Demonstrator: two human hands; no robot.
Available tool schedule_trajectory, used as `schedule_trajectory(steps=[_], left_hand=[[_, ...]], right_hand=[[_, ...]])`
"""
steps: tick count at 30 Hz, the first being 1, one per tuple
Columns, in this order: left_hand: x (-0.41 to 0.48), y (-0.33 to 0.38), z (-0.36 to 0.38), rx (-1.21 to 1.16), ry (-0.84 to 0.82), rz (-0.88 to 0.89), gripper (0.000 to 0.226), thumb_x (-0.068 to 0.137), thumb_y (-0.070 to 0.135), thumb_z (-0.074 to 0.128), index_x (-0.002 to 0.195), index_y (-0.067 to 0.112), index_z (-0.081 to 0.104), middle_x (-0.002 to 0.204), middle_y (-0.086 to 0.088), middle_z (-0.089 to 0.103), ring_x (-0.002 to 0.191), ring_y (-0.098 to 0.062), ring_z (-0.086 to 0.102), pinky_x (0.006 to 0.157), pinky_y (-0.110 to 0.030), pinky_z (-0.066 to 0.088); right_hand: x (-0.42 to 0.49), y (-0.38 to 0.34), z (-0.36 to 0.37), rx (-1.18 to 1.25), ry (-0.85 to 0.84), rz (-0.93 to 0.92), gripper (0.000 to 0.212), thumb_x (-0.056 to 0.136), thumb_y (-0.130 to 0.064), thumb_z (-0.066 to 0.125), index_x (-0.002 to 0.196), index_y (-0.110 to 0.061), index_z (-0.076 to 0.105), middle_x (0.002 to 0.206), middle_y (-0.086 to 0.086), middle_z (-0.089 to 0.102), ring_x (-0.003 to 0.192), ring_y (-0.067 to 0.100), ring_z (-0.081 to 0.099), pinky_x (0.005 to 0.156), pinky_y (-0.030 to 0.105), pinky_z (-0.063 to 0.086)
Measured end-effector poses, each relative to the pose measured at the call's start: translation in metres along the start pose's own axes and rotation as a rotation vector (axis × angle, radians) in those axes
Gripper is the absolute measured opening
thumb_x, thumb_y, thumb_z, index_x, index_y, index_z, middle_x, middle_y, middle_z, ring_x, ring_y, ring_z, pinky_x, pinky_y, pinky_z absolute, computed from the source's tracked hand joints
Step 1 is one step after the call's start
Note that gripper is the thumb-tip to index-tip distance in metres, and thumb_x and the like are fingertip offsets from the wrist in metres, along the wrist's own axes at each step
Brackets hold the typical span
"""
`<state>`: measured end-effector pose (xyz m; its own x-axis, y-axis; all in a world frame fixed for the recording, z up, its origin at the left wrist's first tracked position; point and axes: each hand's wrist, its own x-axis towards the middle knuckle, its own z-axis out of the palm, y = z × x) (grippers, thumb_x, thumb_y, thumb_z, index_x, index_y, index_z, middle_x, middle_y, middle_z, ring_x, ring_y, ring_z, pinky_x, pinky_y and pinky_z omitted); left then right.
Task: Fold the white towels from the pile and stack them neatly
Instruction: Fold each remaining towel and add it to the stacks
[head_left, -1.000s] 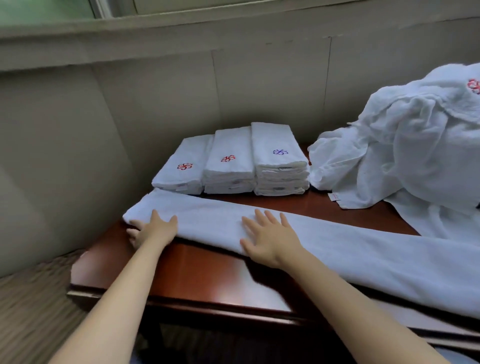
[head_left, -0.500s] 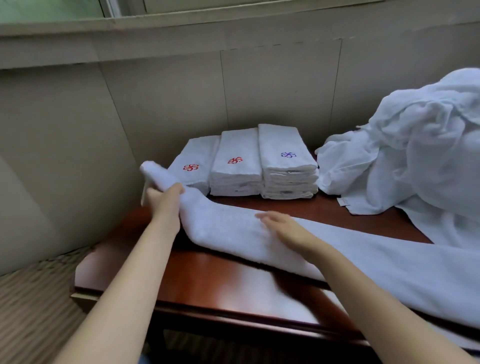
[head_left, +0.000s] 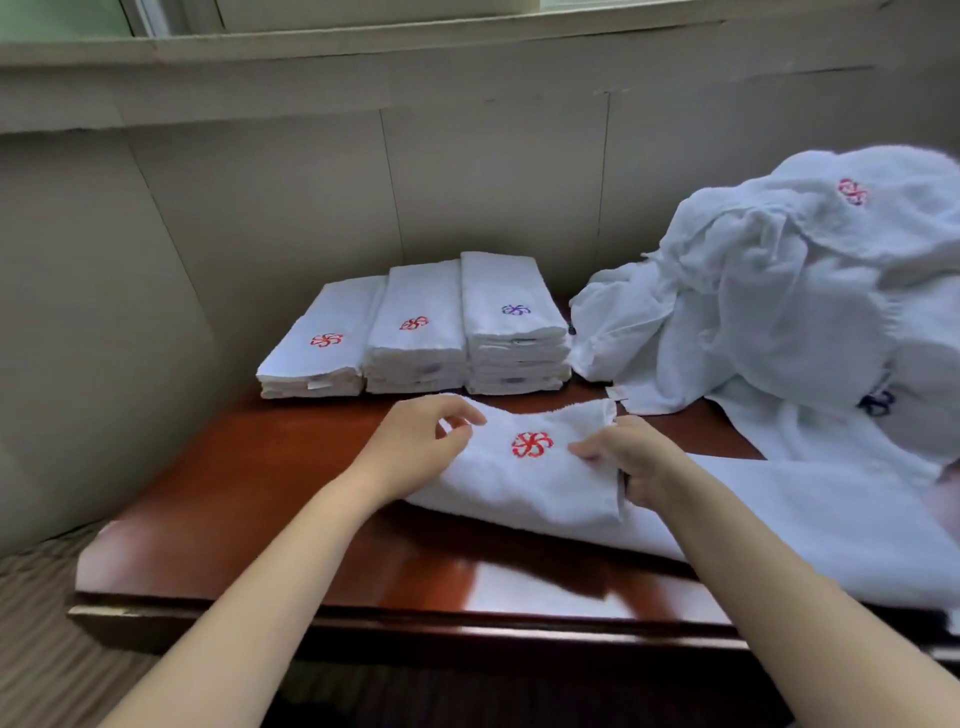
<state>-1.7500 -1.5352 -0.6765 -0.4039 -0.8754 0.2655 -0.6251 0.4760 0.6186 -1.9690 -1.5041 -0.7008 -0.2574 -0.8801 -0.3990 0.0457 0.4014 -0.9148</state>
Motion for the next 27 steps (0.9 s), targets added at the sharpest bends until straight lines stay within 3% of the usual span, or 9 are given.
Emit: schedule_trajectory(steps=[5,8,11,14,17,19,21,24,27], left_hand=[[0.015,-0.011,0.001,-0.012,0.203,-0.140,0.018,0.089,0.011,0.056,0.097,0.020,0.071,0.094,0.006,0.066,0.084,-0.009,0.057,0.072,-0.015,0.036],[0.027,-0.010,0.010,-0.062,0.136,-0.271,0.025,0.091,0.023,0.057,0.116,0.019,0.062,0.105,0.001,0.061,0.094,-0.016,0.055,0.081,-0.027,0.040],[0.035,0.000,0.033,-0.157,-0.038,-0.398,0.050,0.092,0.037,0.058,0.135,0.014,0.045,0.103,-0.003,0.059,0.084,-0.019,0.057,0.073,-0.030,0.045],[0.036,0.010,0.058,-0.307,-0.247,-0.525,0.069,0.090,0.051,0.055,0.143,0.014,0.030,0.080,-0.002,0.059,0.059,-0.013,0.051,0.051,-0.021,0.041],[0.041,0.016,0.073,-0.360,-0.345,-0.570,0.097,0.066,0.070,0.060,0.141,0.015,0.032,0.084,-0.001,0.057,0.056,-0.011,0.051,0.053,-0.022,0.038],[0.046,0.017,0.077,-0.336,-0.352,-0.593,0.103,0.057,0.061,0.065,0.145,0.020,0.027,0.100,0.000,0.057,0.067,-0.013,0.055,0.055,-0.022,0.040],[0.052,0.013,0.079,-0.323,-0.349,-0.622,0.093,0.071,0.038,0.074,0.148,0.021,0.024,0.120,-0.002,0.053,0.081,-0.016,0.059,0.057,-0.023,0.045],[0.062,-0.005,0.070,-0.422,-0.363,-0.633,0.081,0.078,0.011,0.073,0.147,0.016,0.030,0.138,-0.010,0.049,0.110,-0.027,0.059,0.074,-0.033,0.052],[0.064,-0.019,0.058,-0.507,-0.332,-0.628,0.086,0.078,0.003,0.073,0.149,0.017,0.027,0.141,-0.011,0.048,0.112,-0.025,0.056,0.083,-0.036,0.050]], right_hand=[[-0.023,-0.026,-0.065,0.037,0.046,-0.194,0.014,0.081,0.008,0.063,0.094,0.004,0.066,0.084,0.016,0.073,0.069,0.026,0.071,0.057,0.032,0.058],[-0.044,-0.038,-0.126,0.024,0.203,-0.290,0.009,0.080,0.004,0.066,0.088,0.002,0.066,0.067,0.010,0.072,0.054,0.021,0.069,0.045,0.026,0.052],[-0.059,-0.023,-0.182,-0.106,0.371,-0.244,0.007,0.079,0.000,0.070,0.085,-0.001,0.066,0.062,0.008,0.070,0.051,0.019,0.067,0.044,0.023,0.050],[-0.058,0.009,-0.210,-0.345,0.455,-0.089,0.011,0.080,0.001,0.070,0.088,0.007,0.065,0.074,0.015,0.064,0.061,0.025,0.058,0.058,0.028,0.045],[-0.052,0.025,-0.214,-0.442,0.452,-0.015,0.010,0.082,0.000,0.068,0.089,0.006,0.064,0.079,0.016,0.057,0.068,0.024,0.052,0.063,0.032,0.039],[-0.051,0.027,-0.216,-0.426,0.457,-0.029,0.006,0.083,-0.001,0.067,0.082,0.004,0.063,0.076,0.015,0.059,0.067,0.024,0.055,0.061,0.029,0.041],[-0.052,0.026,-0.218,-0.414,0.465,-0.065,0.008,0.085,-0.003,0.064,0.078,0.000,0.063,0.073,0.013,0.063,0.062,0.024,0.058,0.055,0.028,0.044],[-0.056,0.021,-0.214,-0.277,0.436,-0.140,0.010,0.088,-0.003,0.062,0.097,0.002,0.065,0.090,0.018,0.069,0.079,0.031,0.067,0.069,0.036,0.053],[-0.055,0.018,-0.209,-0.133,0.347,-0.145,0.015,0.089,-0.003,0.061,0.103,0.000,0.064,0.096,0.019,0.069,0.085,0.033,0.068,0.077,0.041,0.055]])
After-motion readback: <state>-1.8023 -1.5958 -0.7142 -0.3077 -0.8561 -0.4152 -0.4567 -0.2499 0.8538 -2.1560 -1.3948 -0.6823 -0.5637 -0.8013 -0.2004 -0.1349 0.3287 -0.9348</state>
